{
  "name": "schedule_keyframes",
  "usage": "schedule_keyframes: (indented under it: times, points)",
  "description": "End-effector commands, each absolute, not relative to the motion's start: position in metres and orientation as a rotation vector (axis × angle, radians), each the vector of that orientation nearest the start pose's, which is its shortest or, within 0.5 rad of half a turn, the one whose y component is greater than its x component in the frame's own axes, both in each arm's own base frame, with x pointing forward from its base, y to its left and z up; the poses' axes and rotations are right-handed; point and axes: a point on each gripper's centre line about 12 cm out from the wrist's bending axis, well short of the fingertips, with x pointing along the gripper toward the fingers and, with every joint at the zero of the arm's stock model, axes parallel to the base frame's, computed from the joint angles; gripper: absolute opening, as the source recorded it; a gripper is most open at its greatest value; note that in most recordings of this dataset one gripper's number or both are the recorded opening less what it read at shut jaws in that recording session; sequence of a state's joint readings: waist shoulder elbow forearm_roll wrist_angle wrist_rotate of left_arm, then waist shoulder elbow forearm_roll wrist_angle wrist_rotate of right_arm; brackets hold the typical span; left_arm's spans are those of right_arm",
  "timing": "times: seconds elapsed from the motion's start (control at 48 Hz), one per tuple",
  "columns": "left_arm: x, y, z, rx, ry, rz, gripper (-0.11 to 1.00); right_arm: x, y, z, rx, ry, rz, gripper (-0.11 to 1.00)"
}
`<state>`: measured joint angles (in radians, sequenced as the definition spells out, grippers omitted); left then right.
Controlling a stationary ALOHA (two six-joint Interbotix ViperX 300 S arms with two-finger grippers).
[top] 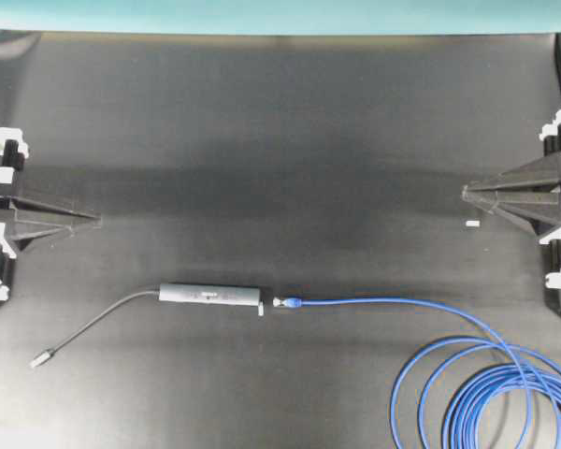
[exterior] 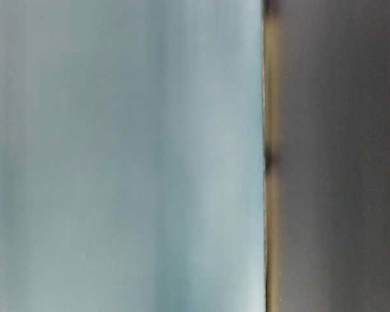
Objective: Insert the LAN cable into the hub.
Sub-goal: 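Move both grippers inward toward the grey hub and blue cable plug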
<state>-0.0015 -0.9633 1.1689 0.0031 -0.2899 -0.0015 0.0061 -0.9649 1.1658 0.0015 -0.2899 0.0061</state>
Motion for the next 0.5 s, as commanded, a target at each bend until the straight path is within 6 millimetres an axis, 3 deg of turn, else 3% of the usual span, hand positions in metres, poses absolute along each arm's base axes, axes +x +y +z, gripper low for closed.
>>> schedule_keyframes:
  times: [0.0,0.167,0.479]
  points:
    - [0.208,-0.003,0.304,0.038,-0.091,-0.017,0.06,0.203,-0.001,0.301,0.029,-0.091,-0.005,0.03]
    - [0.228,-0.004,0.303,0.036,-0.049,-0.022,0.0,0.22,-0.004,0.283,0.211,0.081,-0.035,0.0]
    - [0.266,-0.007,0.29,0.031,-0.017,-0.037,0.0,0.262,0.008,0.256,0.227,0.31,-0.011,0.0]
